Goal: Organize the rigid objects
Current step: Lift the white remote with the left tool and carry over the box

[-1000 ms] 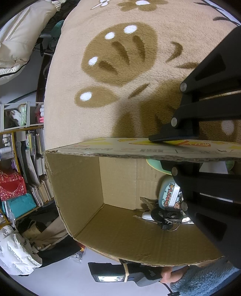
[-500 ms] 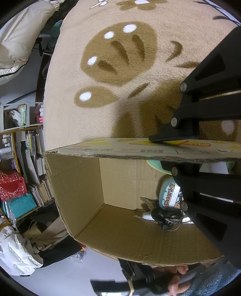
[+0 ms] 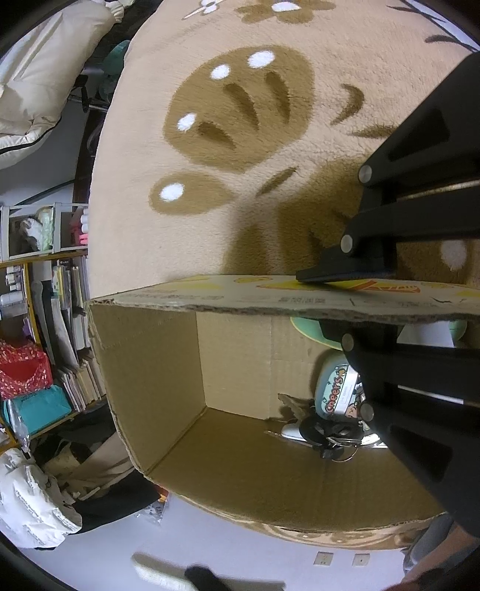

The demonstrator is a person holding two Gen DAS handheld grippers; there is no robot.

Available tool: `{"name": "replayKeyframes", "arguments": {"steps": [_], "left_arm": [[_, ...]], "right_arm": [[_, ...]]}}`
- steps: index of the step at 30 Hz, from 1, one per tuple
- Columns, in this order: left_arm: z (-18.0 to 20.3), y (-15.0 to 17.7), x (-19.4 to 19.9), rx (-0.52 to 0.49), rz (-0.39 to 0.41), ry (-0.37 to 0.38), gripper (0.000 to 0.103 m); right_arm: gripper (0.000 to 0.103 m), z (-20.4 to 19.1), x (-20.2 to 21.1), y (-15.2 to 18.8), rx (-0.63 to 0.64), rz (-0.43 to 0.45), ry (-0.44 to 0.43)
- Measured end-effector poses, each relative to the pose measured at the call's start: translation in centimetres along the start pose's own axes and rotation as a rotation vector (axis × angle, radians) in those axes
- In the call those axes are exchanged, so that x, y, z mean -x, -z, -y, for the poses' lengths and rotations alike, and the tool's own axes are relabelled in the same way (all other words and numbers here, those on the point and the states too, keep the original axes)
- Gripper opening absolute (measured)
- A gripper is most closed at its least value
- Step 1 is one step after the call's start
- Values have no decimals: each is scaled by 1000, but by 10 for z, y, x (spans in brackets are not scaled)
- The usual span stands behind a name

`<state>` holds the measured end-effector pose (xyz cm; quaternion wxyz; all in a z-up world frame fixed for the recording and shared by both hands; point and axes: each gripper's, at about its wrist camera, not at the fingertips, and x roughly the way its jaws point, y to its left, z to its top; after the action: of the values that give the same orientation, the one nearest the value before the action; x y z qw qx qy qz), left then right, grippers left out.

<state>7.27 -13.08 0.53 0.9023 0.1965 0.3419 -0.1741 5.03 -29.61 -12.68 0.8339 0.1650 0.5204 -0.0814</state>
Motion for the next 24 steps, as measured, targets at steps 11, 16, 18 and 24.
{"name": "replayKeyframes", "arguments": {"steps": [11,16,18,24], "left_arm": [[52,18,-3,-39,-86,134,47],[56,25,-15,-30,-135,166,47],[55,28,-21,-24,-155,166,47],[55,32,-29,-17,-184,169,47]], "right_arm": [[14,-1,0,0,-6,1,-5],[14,-1,0,0,-6,1,-5],[14,-1,0,0,-6,1,-5],[14,-1,0,0,-6,1,-5]]}}
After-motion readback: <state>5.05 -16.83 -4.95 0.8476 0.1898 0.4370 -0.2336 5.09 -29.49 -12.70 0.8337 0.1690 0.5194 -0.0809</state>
